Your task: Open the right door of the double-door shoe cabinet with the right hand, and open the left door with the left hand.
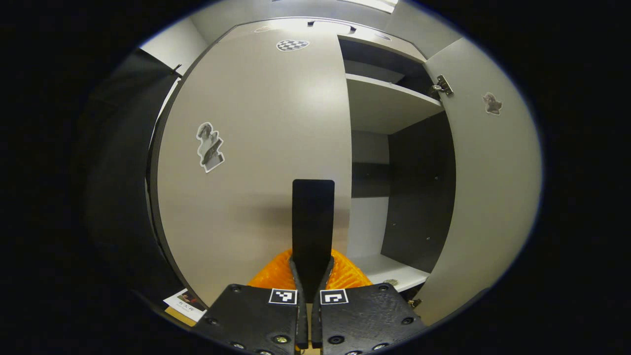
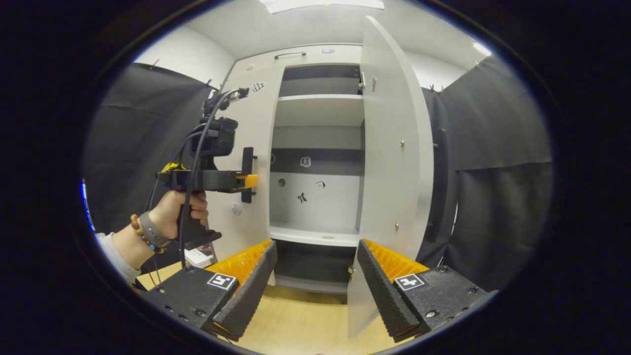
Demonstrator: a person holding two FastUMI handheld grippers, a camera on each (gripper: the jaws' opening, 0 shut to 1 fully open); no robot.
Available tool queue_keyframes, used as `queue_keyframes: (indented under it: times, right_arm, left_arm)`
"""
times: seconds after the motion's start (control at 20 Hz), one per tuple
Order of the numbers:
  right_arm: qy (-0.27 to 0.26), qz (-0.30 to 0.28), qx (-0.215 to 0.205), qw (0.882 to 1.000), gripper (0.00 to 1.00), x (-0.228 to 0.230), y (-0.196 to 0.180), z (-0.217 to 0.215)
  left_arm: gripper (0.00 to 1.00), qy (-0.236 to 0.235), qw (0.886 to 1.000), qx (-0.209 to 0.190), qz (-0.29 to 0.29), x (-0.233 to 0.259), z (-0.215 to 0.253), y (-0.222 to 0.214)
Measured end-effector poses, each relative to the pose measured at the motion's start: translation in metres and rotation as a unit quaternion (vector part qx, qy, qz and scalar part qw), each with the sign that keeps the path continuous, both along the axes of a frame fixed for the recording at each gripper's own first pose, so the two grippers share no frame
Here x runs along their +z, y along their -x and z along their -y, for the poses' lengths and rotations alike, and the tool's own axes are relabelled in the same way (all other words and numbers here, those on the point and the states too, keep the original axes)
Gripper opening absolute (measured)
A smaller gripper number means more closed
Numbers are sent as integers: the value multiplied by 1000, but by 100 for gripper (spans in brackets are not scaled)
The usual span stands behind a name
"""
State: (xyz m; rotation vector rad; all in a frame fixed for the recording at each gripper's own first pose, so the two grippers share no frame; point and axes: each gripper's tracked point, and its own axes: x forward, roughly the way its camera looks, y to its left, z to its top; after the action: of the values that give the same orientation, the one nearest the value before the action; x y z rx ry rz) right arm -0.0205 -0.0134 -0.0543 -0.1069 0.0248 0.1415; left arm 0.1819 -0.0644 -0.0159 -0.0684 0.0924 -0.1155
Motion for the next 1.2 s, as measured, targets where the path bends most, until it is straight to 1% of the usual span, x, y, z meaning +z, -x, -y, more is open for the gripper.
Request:
queue_keyframes:
  times: [0.3, 0.45, 0.6, 0.75, 1.0, 1.2]
  right_arm:
    - [-1, -3, -8, 1000, 100, -8, 19, 1]
    - [-9, -7, -9, 1000, 100, -12, 22, -1]
    - [-10, -11, -13, 1000, 100, -13, 26, 1]
    - [-6, -1, -25, 1000, 100, -8, 30, 8]
    - [-16, -1, -40, 999, 100, -7, 27, 15]
    - [-19, -4, -38, 999, 100, -7, 20, 9]
  left_arm:
    - [3, 4, 1000, -22, 10, 4, -10, 29]
    - [3, 3, 1000, -25, 1, 5, -17, 43]
    - [3, 3, 1000, -22, 7, 5, -29, 61]
    - [3, 9, 1000, -23, 7, 7, -41, 78]
    - [2, 2, 1000, -11, 14, 13, -72, 108]
    - [2, -4, 1000, 7, 18, 10, -104, 126]
